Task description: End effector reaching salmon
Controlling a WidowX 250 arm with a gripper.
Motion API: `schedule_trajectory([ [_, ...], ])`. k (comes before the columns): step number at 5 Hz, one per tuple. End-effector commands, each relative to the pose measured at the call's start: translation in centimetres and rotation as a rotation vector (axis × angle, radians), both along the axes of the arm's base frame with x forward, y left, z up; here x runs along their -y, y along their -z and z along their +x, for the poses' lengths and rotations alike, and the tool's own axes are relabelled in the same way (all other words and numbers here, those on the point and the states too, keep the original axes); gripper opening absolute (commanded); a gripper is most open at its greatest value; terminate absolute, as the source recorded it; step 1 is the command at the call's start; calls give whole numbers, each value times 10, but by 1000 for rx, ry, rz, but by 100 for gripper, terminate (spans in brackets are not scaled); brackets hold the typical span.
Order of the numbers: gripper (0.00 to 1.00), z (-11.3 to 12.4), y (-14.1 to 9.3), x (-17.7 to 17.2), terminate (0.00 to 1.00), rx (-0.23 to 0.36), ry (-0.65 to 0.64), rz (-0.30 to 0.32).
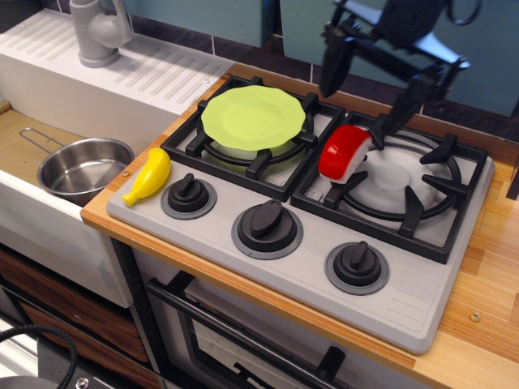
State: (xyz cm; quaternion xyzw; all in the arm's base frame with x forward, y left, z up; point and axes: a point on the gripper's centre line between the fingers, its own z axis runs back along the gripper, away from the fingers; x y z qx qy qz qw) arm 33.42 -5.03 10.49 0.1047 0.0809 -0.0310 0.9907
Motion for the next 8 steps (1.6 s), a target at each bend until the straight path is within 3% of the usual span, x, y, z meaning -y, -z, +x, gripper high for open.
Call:
schedule_trajectory([
  [1, 100, 8, -16, -12, 0, 94, 36, -23],
  [4, 100, 14, -2, 6, 0, 51, 17, -79],
  [6, 100, 18, 17, 14, 0, 87, 22, -91],
  [8, 100, 17, 17, 15, 0, 83, 21, -99],
])
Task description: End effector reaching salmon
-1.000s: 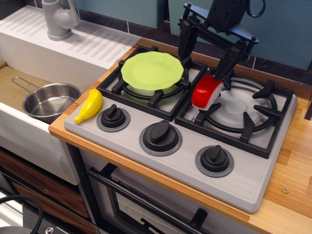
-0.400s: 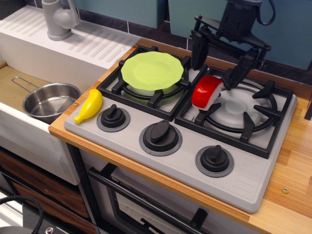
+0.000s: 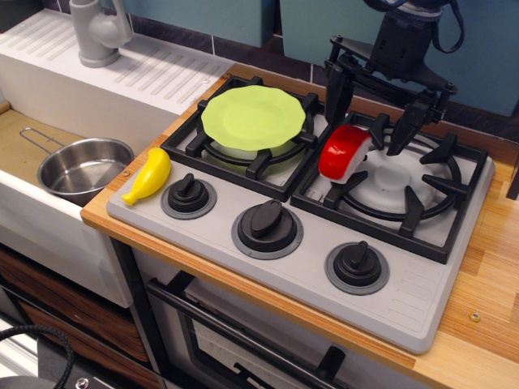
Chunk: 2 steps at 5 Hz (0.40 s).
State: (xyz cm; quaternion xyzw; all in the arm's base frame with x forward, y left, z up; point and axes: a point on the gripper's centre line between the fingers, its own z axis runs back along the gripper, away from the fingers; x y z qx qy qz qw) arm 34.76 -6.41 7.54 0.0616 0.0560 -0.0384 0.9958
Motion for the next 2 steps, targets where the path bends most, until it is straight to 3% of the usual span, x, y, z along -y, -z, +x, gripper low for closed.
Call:
schedule_trajectory([
  [1, 100, 3, -12, -2, 0, 37, 11, -7],
  [2, 100, 2, -5, -15, 0, 57, 41, 8],
])
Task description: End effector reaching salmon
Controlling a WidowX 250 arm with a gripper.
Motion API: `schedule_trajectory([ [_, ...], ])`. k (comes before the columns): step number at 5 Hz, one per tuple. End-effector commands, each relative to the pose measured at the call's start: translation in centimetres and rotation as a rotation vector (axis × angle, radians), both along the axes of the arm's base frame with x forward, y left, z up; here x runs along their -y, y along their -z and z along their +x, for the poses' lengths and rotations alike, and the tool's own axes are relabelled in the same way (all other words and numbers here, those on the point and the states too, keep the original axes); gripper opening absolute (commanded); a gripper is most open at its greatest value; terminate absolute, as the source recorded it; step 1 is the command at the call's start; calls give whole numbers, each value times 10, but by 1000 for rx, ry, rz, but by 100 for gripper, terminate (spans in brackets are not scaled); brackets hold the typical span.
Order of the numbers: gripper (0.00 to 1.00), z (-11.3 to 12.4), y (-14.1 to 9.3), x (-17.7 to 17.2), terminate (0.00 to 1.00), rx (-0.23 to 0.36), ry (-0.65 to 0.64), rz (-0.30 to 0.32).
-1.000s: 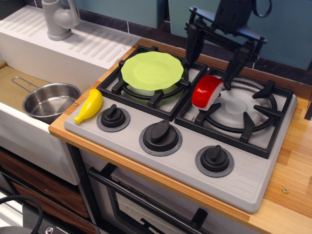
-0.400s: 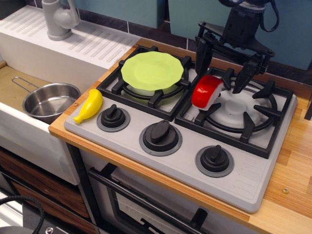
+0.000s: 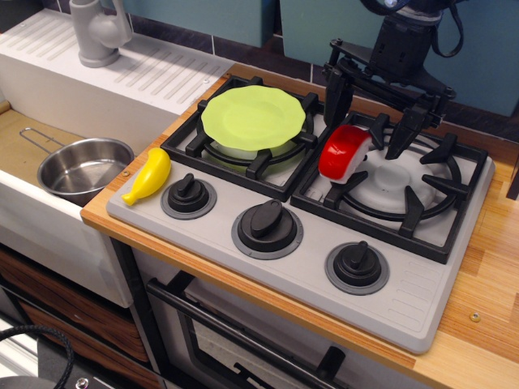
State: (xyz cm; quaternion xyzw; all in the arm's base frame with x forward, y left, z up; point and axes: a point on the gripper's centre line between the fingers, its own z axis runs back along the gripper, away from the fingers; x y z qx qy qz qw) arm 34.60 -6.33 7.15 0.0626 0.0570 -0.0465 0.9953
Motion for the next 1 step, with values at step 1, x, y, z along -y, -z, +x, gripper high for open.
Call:
schedule_trajectory([
  [1, 100, 5, -5, -19, 100, 70, 31, 16],
])
